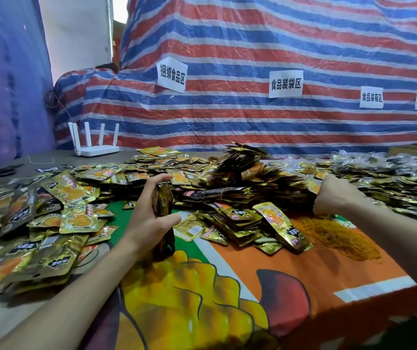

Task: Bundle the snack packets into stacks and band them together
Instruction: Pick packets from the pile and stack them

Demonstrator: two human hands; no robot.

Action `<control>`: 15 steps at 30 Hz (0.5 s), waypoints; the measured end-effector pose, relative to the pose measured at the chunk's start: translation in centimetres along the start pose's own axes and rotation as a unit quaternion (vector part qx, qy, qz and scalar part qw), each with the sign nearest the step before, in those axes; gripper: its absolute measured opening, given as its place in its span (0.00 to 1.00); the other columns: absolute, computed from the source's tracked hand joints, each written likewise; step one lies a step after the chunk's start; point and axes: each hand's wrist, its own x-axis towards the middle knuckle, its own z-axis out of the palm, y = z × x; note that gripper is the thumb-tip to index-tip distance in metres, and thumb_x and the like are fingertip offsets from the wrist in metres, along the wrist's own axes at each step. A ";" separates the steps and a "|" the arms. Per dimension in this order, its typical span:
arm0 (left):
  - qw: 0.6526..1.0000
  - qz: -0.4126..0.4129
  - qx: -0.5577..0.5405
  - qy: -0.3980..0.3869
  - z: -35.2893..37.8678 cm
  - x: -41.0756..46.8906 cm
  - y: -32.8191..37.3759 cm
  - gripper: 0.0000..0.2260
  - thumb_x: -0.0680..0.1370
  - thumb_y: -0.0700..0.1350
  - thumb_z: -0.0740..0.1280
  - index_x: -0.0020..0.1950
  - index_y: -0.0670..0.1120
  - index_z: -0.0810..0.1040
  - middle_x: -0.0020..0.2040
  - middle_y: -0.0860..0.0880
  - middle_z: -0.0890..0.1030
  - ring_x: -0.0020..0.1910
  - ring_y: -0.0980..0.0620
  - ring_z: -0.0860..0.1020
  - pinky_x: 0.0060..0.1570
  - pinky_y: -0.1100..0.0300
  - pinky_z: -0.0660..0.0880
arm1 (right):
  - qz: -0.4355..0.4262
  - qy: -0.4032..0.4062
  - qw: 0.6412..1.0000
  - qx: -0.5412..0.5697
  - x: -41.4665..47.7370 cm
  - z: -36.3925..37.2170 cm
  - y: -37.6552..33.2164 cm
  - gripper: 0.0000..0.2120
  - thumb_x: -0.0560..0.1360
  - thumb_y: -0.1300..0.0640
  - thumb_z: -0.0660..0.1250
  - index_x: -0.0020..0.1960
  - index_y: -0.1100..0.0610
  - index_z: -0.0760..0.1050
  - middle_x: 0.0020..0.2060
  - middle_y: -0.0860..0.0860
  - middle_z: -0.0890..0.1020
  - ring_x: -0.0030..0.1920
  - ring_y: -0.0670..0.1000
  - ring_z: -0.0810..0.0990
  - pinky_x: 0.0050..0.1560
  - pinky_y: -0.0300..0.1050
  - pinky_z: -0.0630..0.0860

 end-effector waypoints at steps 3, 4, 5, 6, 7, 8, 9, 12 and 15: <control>1.000 0.000 0.003 0.001 0.0 0.0 0.0 0.32 0.63 0.40 0.70 0.66 0.57 0.71 0.42 0.44 0.72 0.34 0.53 0.72 0.34 0.59 0.72 | 0.012 0.002 1.000 -0.023 0.0 0.3 0.3 0.17 0.73 0.66 0.69 0.60 0.64 0.70 0.38 0.56 0.78 0.38 0.56 0.78 0.41 0.51 0.75; 1.000 -0.001 0.004 0.000 0.0 0.0 0.0 0.32 0.64 0.40 0.70 0.66 0.57 0.71 0.42 0.44 0.72 0.35 0.52 0.72 0.34 0.58 0.72 | 0.012 0.000 1.000 -0.025 0.1 0.3 0.4 0.21 0.73 0.66 0.67 0.66 0.64 0.68 0.38 0.56 0.78 0.37 0.55 0.77 0.39 0.50 0.74; 1.000 -0.002 0.004 0.000 0.0 -0.1 0.0 0.32 0.64 0.40 0.70 0.66 0.58 0.71 0.42 0.45 0.72 0.35 0.52 0.72 0.35 0.58 0.72 | 0.011 -0.004 1.000 -0.023 0.1 0.3 0.5 0.24 0.74 0.66 0.66 0.68 0.63 0.67 0.38 0.56 0.78 0.36 0.55 0.77 0.38 0.49 0.73; 1.000 -0.002 0.003 0.000 0.0 -0.1 0.0 0.32 0.64 0.40 0.70 0.66 0.57 0.71 0.42 0.46 0.73 0.36 0.51 0.72 0.35 0.58 0.72 | 0.008 -0.007 1.000 -0.022 0.2 0.3 0.5 0.22 0.74 0.66 0.66 0.67 0.64 0.67 0.38 0.56 0.78 0.36 0.55 0.77 0.37 0.48 0.73; 1.000 -0.001 0.002 -0.001 0.0 0.0 0.0 0.32 0.64 0.40 0.70 0.66 0.57 0.71 0.42 0.46 0.73 0.36 0.51 0.72 0.36 0.58 0.72 | 0.005 -0.008 1.000 -0.020 0.3 0.3 0.6 0.18 0.73 0.66 0.66 0.62 0.64 0.70 0.37 0.56 0.78 0.36 0.55 0.78 0.36 0.48 0.72; 1.000 0.000 0.001 -0.002 0.0 0.0 0.0 0.32 0.64 0.40 0.70 0.66 0.57 0.71 0.43 0.47 0.73 0.36 0.51 0.72 0.36 0.59 0.72 | 0.006 -0.006 1.000 -0.021 0.3 0.2 0.6 0.12 0.72 0.65 0.67 0.54 0.63 0.72 0.36 0.56 0.79 0.36 0.56 0.78 0.35 0.47 0.72; 1.000 -0.001 -0.001 -0.003 0.0 0.0 0.0 0.32 0.63 0.40 0.70 0.66 0.57 0.71 0.43 0.47 0.73 0.37 0.52 0.73 0.36 0.61 0.73 | 0.006 0.002 1.000 -0.021 0.3 0.0 0.6 0.07 0.71 0.65 0.69 0.47 0.62 0.73 0.35 0.55 0.79 0.35 0.56 0.78 0.36 0.47 0.71; 1.000 -0.003 -0.003 -0.005 -0.1 0.0 0.0 0.32 0.63 0.41 0.70 0.67 0.57 0.70 0.44 0.48 0.73 0.38 0.53 0.73 0.35 0.63 0.74 | 0.002 0.010 1.000 -0.014 0.3 -0.4 0.3 0.09 0.70 0.60 0.74 0.40 0.59 0.73 0.36 0.55 0.80 0.37 0.56 0.79 0.40 0.47 0.73; 1.000 -0.012 -0.012 -0.002 -0.1 0.0 0.1 0.32 0.63 0.40 0.70 0.66 0.56 0.71 0.44 0.47 0.73 0.37 0.52 0.73 0.35 0.64 0.74 | -0.024 0.026 0.999 0.018 0.2 -1.0 -0.3 0.05 0.73 0.59 0.71 0.44 0.61 0.77 0.37 0.56 0.81 0.39 0.57 0.80 0.48 0.51 0.78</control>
